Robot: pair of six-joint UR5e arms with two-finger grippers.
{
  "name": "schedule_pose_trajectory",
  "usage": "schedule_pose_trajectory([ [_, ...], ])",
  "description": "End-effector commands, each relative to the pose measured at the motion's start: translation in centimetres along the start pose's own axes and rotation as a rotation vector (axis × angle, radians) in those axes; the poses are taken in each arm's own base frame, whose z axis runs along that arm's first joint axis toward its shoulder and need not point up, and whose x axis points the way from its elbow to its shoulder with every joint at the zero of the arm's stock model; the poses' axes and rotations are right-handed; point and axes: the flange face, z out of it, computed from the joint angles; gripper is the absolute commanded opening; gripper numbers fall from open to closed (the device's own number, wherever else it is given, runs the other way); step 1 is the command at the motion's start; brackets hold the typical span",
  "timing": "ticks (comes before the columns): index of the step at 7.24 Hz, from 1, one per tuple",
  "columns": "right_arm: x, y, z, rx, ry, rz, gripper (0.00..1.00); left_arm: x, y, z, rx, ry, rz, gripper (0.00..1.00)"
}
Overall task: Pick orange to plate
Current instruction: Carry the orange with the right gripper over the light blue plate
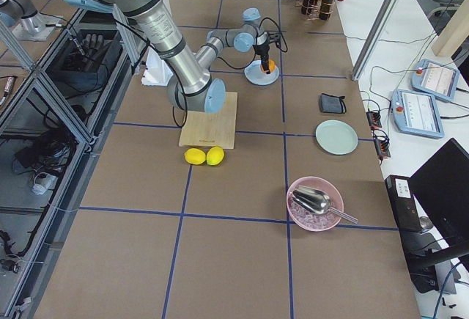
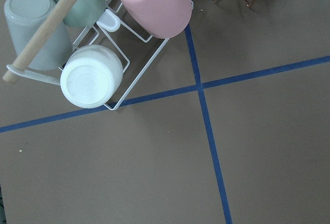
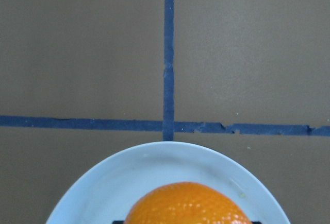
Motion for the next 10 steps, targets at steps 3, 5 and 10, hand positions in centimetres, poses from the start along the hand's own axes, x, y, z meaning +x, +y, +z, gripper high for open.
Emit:
schedule_pose_trajectory([
  [3, -1.8, 2.3, 1.2, -0.001, 0.077, -0.029, 0.89, 0.3, 0.1, -0.1, 0.004, 0.019, 0.001, 1.0],
  [5, -2.9, 1.7, -0.3, -0.004, 0.07, -0.035, 1.0, 0.2, 0.1, -0.1, 0.005, 0.02, 0.001, 1.0],
  [10, 11.3, -13.0, -6.7, -0.149, 0.015, -0.182, 1.0, 0.0, 0.5, 0.4, -0.011, 0.023, -0.006, 1.0],
])
